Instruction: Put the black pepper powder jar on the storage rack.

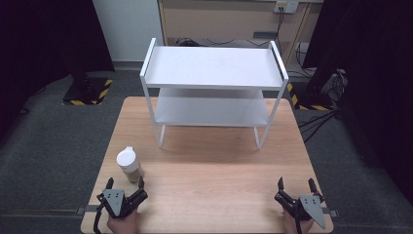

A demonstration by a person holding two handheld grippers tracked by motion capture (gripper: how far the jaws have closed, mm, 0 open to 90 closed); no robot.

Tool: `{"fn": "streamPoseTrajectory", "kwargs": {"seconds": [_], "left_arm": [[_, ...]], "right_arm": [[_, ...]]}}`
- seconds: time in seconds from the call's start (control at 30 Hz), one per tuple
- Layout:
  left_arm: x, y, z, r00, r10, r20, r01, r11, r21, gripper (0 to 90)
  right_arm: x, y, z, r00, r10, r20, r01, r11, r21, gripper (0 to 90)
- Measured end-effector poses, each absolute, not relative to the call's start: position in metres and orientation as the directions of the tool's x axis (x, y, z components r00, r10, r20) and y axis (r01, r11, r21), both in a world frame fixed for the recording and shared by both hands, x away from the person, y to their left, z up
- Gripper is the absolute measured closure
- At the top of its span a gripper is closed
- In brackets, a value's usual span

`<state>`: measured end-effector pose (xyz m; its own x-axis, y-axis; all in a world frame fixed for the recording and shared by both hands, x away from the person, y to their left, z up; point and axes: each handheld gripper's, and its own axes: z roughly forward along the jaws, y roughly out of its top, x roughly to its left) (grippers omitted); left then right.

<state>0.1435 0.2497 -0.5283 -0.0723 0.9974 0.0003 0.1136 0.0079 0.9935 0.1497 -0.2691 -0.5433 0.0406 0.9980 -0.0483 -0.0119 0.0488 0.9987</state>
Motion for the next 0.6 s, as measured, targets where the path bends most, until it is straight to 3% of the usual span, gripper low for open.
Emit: {"fn": "streamPoseTrajectory", "kwargs": {"seconds": [0.6], "left_arm": [[0.1436,0.2508,-0.5267,-0.072,0.997,-0.014,0.119,0.022,0.993,0.4]], "right_arm": [[0.1499,-0.2696,-0.5429,0.039,0.998,-0.046,-0.01,0.047,0.999,1.0]]}}
